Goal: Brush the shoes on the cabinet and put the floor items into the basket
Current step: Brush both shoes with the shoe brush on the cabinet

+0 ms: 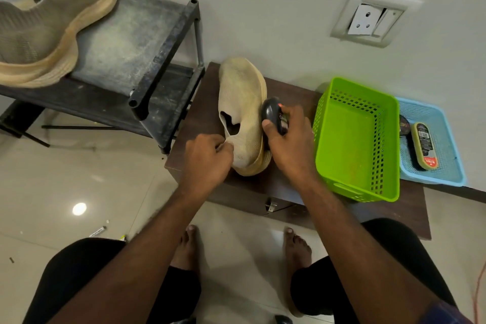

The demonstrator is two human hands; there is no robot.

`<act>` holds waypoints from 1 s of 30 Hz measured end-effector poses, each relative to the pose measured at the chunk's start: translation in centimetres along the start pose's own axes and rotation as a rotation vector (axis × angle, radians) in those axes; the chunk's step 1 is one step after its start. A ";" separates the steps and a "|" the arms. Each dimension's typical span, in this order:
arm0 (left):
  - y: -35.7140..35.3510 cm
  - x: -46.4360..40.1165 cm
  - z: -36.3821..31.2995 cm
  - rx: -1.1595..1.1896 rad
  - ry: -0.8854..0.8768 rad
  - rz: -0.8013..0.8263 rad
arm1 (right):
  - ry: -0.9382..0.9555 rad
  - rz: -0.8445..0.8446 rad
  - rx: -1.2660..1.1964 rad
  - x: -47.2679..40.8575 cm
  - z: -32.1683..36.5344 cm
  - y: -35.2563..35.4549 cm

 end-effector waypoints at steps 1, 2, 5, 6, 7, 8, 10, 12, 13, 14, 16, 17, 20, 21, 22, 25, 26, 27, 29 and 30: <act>0.2 -0.5 -0.4 -0.017 0.033 0.033 | 0.019 0.002 0.018 0.5 -0.2 0.2; 0.3 -0.9 -0.8 -0.023 0.074 0.059 | 0.032 0.000 0.040 0.8 -0.4 0.4; 0.2 -2.2 -1.3 -0.024 0.234 0.072 | 0.088 0.000 0.146 1.7 -0.8 0.8; 0.1 -2.7 -1.2 -0.053 0.262 0.063 | 0.123 0.013 0.177 2.2 -0.7 0.6; -0.1 -3.2 -0.9 -0.097 0.274 0.062 | 0.152 0.031 0.192 2.8 -0.6 0.4; -0.3 -3.6 -0.7 -0.144 0.277 0.074 | 0.172 0.042 0.196 3.4 -0.4 0.3; -1.0 -4.1 -0.4 -0.230 0.270 0.112 | 0.173 0.046 0.190 3.9 -0.4 0.2; -1.5 -4.4 -0.4 -0.296 0.225 0.111 | 0.117 0.067 0.152 4.0 -0.8 0.1; -1.7 -4.5 -0.5 -0.320 0.190 0.101 | 0.096 0.086 0.127 4.2 -0.8 0.1; -1.9 -4.7 -0.5 -0.340 0.157 0.092 | 0.096 0.110 0.116 4.7 -0.9 0.1; -2.2 -5.0 -0.2 -0.383 0.126 0.078 | 0.138 0.180 0.147 5.8 -0.6 0.0; -2.2 -5.1 0.1 -0.402 0.129 0.080 | 0.151 0.224 0.160 6.3 -0.5 0.1; -2.3 -5.2 0.9 -0.385 0.118 0.117 | 0.090 0.242 0.073 5.5 -0.5 1.7; -2.3 -5.1 1.1 -0.365 0.105 0.127 | 0.081 0.198 0.053 4.9 -0.6 2.3; -2.3 -5.1 1.3 -0.347 0.095 0.127 | 0.094 0.157 0.066 4.4 -0.6 2.4; -2.0 -5.0 1.7 -0.349 0.071 0.115 | 0.211 0.167 0.205 4.3 0.5 0.4; -2.0 -4.9 1.7 -0.368 0.057 0.121 | 0.244 0.169 0.253 4.3 0.6 -0.6; -2.0 -4.8 1.7 -0.385 0.044 0.131 | 0.248 0.165 0.279 4.0 0.7 -1.2; -1.9 -4.5 1.7 -0.392 0.041 0.138 | 0.211 0.126 0.328 3.0 0.3 -1.6; -1.9 -4.5 1.8 -0.382 0.050 0.137 | 0.201 0.087 0.374 2.5 0.1 -1.6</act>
Point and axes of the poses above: each hand's wrist, its own x-axis away from the middle knuckle, its own y-axis out of the back of the hand, z = x × y, the point moved 5 cm from there along -x, towards the middle knuckle, and after that the axes turned 11 degrees about -y, right-handed, at the moved point
